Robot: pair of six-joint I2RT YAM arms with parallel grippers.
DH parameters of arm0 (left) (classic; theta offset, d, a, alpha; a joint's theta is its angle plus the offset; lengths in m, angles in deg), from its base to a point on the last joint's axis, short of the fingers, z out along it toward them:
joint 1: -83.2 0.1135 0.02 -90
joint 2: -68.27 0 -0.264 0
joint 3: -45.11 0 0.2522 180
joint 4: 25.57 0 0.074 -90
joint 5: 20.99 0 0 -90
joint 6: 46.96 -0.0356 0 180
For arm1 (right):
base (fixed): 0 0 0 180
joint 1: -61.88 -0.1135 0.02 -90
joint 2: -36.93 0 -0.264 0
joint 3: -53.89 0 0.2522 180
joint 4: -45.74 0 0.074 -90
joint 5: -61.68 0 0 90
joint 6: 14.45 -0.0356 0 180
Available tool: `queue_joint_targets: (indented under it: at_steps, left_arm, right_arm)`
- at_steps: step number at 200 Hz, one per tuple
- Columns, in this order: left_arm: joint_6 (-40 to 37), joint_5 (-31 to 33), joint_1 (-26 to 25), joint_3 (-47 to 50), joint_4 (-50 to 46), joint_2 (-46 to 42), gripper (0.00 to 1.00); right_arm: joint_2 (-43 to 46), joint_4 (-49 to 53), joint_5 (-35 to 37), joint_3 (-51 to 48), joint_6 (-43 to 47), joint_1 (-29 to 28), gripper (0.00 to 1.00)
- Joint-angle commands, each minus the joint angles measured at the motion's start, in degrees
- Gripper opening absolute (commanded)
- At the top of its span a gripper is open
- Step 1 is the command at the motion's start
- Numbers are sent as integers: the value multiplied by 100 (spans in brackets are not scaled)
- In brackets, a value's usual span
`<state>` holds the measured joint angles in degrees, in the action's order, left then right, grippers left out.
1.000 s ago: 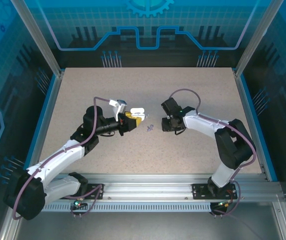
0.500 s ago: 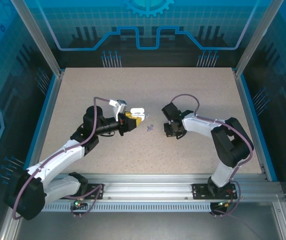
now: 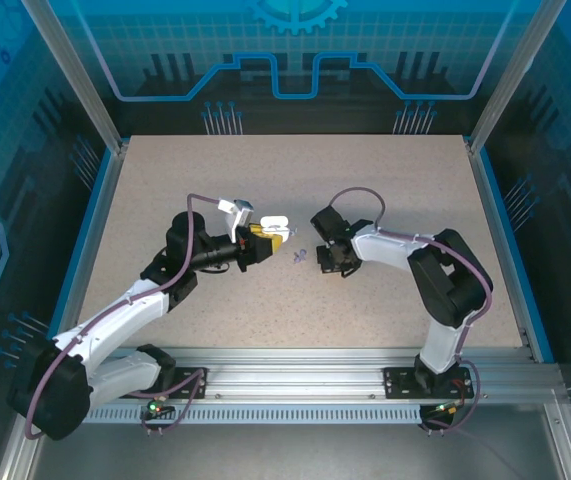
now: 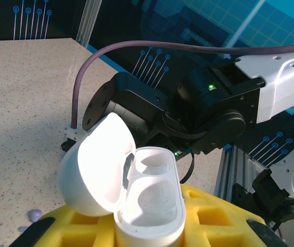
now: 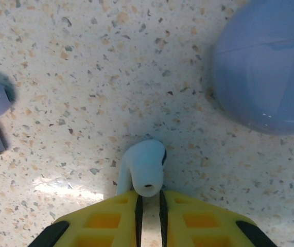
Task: Insert the wireless bluetooth earbuds into the charging case
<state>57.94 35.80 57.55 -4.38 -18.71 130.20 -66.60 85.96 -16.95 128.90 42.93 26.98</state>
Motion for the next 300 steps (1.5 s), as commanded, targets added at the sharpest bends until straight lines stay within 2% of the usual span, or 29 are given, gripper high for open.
queue_joint_targets:
  at_steps: [1,47,104,168,192,215,241,271,300]
  left_arm:
    - [-100,-54,33,-119,-22,-95,16]
    - [-105,-54,34,-110,-7,-85,16]
    - [-118,-54,33,-119,10,-63,16]
    - [-127,-100,34,-162,-28,-59,16]
    - [-117,-107,28,-180,-38,-33,15]
    - [-126,-115,29,-204,-54,-30,16]
    - [-143,-117,27,-237,-77,-1,16]
    - [-119,-133,31,-237,-49,45,16]
    - [-118,-143,29,-251,-54,58,16]
  right_arm:
    - [-150,-179,-226,157,-183,-161,20]
    - [204,-240,-228,101,-19,-193,23]
    - [842,-9,-206,92,470,66,37]
    - [172,564,-996,747,1881,560,42]
    - [-69,659,-1206,927,2066,577,45]
    - [-188,707,-1081,1001,2024,558,47]
    - [-288,779,-956,1044,2018,519,47]
    - [-427,869,-797,1090,2023,475,39]
    - [-491,866,-769,1072,2005,432,35]
